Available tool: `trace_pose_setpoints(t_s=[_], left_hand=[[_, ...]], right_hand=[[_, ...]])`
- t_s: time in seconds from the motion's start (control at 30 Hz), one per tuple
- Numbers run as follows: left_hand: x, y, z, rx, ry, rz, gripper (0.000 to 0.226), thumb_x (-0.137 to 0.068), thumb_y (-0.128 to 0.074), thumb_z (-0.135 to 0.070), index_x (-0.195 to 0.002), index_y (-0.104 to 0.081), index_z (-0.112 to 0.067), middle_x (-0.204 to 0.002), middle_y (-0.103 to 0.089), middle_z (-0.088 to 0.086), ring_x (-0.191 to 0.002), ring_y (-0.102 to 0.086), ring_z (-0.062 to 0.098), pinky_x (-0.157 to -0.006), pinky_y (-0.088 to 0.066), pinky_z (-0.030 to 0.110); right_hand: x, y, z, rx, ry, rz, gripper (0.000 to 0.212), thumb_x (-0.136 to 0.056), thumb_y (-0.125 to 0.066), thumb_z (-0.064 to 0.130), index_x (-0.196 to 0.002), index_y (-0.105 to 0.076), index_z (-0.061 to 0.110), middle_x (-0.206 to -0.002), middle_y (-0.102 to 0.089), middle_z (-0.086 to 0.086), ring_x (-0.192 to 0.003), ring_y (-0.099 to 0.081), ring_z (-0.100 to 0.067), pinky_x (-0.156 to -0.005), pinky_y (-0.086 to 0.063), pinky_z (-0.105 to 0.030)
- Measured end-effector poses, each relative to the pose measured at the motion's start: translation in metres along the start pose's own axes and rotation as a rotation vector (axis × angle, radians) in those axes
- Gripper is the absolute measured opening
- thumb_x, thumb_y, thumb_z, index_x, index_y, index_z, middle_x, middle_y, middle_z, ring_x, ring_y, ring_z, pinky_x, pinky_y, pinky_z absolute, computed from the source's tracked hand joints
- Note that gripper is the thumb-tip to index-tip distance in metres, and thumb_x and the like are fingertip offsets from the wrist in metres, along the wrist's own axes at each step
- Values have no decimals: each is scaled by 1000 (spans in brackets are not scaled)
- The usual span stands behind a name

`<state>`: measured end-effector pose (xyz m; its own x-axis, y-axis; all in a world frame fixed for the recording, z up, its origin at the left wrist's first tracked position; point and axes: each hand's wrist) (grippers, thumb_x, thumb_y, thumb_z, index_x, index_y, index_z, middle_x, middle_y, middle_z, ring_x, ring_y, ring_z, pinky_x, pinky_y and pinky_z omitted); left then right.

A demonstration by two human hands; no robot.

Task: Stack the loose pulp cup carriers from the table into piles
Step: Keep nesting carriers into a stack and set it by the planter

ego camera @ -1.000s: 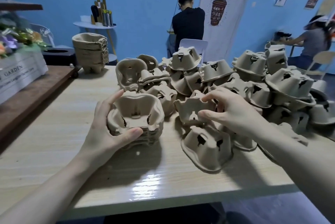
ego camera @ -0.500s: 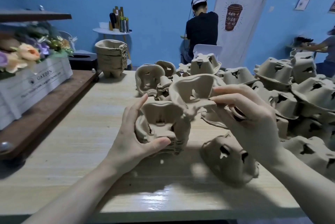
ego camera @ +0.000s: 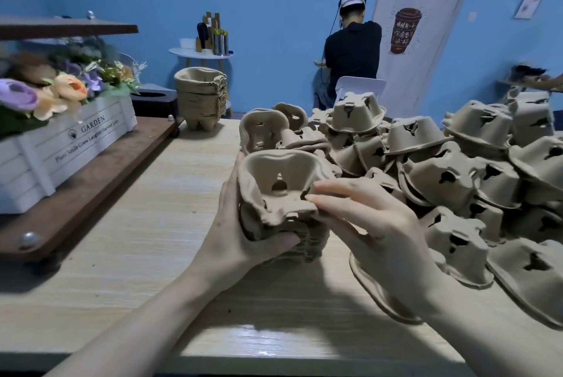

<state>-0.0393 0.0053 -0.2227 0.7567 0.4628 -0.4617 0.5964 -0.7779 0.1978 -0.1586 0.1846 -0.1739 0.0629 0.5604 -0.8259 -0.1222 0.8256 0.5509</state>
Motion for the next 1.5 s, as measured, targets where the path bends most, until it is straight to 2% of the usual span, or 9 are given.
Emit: trace_pose_setpoints(t_s=[0.1, 0.4, 0.5, 0.6, 0.73, 0.9, 1.07, 1.33, 1.5], left_hand=[[0, -1, -3, 48, 11, 22, 124, -49, -86, -71, -144, -6, -68, -156, -37, -1, -144, -36, 11, -117, -33, 48], [2, 1, -4, 5, 16, 35, 124, -53, -80, -77, -149, -4, -59, -158, -33, -4, -146, -33, 10, -118, -31, 48], [2, 2, -6, 19, 25, 45, 131, -49, -75, -84, -153, -1, -53, -159, -26, -13, -144, -28, -3, -118, -31, 26], [1, 2, -13, 30, 10, 40, 132, -47, -67, -90, -152, 0, -47, -152, -17, -33, -132, -23, -27, -97, -27, -4], [2, 1, -16, 17, -44, 37, 111, -58, -75, -66, -150, -17, -43, -148, -28, -30, -129, -33, -24, -94, -30, -4], [2, 3, -14, 10, -64, 34, 90, -61, -75, -58, -140, -36, -42, -135, -47, -32, -126, -46, -10, -93, -37, 2], [3, 2, -14, 13, -60, 23, 85, -64, -71, -51, -140, -36, -40, -140, -45, -24, -127, -47, -9, -94, -36, 3], [2, 5, -10, 6, -57, 29, 97, -59, -76, -67, -143, -35, -41, -146, -43, -18, -133, -44, -3, -98, -36, 6], [2, 5, -11, 16, -59, 32, 100, -59, -76, -70, -144, -35, -40, -147, -42, -15, -131, -45, -6, -96, -37, 5]], right_hand=[[2, 3, -3, 67, 22, 64, 21, -96, -61, 19, -108, -73, 9, -103, -68, -6, -88, -63, -29, -72, -52, -41], [6, 7, 1, 68, -2, 223, 31, -98, -54, 33, -114, -71, 13, -112, -67, -1, -95, -59, -23, -81, -51, -37], [9, 25, 0, 26, -225, 201, 41, -93, -53, 48, -121, -68, 22, -120, -62, 6, -107, -60, -10, -85, -54, -34], [14, 55, -6, 166, -469, 223, 45, -86, -53, 60, -112, -72, 28, -107, -62, 13, -102, -57, -11, -82, -52, -37], [21, 89, -15, 380, -757, 422, 65, -65, -42, 76, -107, -71, 34, -96, -59, 13, -95, -53, -12, -79, -48, -39], [28, 93, -11, 278, -902, 598, 56, -55, -42, 83, -95, -59, 49, -96, -60, 20, -91, -55, -2, -80, -47, -32], [28, 84, -11, 186, -940, 591, 73, -52, -52, 82, -113, -60, 43, -95, -59, 17, -91, -57, 2, -81, -46, -27], [24, 75, -13, 163, -903, 517, 55, -64, -74, 53, -116, -62, 45, -83, -57, 13, -79, -56, 0, -81, -48, -29], [17, 74, -13, -123, -865, 348, 65, -55, -83, 44, -115, -59, 49, -79, -58, 10, -60, -50, 1, -62, -38, -10]])
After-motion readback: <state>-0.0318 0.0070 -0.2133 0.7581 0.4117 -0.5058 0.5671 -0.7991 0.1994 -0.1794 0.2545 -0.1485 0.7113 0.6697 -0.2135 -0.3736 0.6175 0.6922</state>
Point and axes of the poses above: each hand's wrist, its own x-axis away from the middle knuckle, its own y-axis out of the back of the hand, z = x × y
